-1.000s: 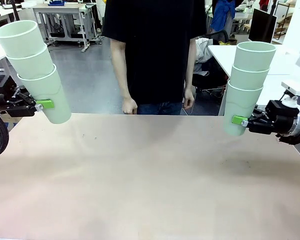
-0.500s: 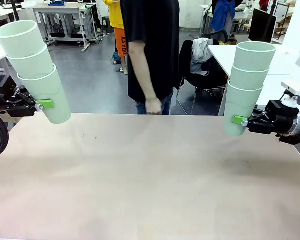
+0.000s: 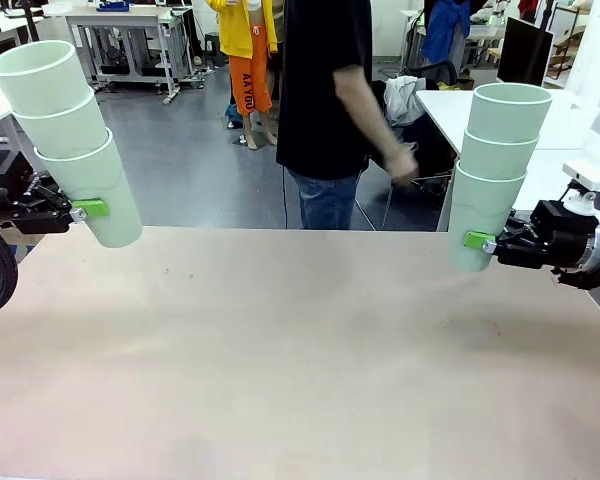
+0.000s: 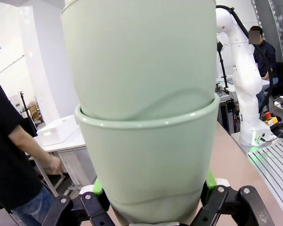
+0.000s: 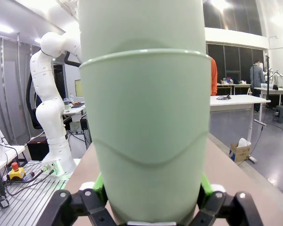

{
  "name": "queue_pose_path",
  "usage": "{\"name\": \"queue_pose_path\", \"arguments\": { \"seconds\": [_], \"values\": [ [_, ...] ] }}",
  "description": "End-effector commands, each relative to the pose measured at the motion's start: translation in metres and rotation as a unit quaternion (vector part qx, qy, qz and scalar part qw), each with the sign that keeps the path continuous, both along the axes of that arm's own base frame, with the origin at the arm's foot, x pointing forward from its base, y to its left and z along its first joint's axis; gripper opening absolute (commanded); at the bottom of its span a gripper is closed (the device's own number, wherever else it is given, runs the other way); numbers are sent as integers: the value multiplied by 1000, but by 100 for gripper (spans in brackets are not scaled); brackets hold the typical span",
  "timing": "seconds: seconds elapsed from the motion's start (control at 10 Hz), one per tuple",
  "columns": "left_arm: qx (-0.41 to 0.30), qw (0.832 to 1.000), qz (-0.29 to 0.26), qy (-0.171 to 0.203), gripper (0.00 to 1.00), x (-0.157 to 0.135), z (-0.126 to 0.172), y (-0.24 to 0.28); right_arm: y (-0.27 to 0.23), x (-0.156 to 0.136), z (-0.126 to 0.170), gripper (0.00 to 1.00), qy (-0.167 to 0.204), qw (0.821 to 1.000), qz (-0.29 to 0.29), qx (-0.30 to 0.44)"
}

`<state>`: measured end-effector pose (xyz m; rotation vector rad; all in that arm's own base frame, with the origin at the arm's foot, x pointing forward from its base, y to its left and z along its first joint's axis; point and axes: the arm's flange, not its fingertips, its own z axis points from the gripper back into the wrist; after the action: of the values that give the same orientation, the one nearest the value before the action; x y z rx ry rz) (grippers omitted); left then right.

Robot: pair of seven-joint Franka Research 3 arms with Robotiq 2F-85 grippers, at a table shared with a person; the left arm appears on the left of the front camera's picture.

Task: Stack the cups and store them in the basket.
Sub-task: Place the stack of Reusable plastic cups into the Pantry Basket.

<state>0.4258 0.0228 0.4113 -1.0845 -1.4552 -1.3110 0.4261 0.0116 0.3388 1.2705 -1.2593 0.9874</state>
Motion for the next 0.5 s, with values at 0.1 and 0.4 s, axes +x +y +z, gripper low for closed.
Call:
{"name": "queue_pose_path", "arguments": {
  "seconds": [0.1,0.4],
  "values": [
    [-6,1000,-5,-7,86,-1,5,1,2,1,4,83,-10,1000,-9,4],
    [-6,1000,-5,-7,86,-1,5,1,2,1,4,83,-10,1000,-9,4]
  ]
}}
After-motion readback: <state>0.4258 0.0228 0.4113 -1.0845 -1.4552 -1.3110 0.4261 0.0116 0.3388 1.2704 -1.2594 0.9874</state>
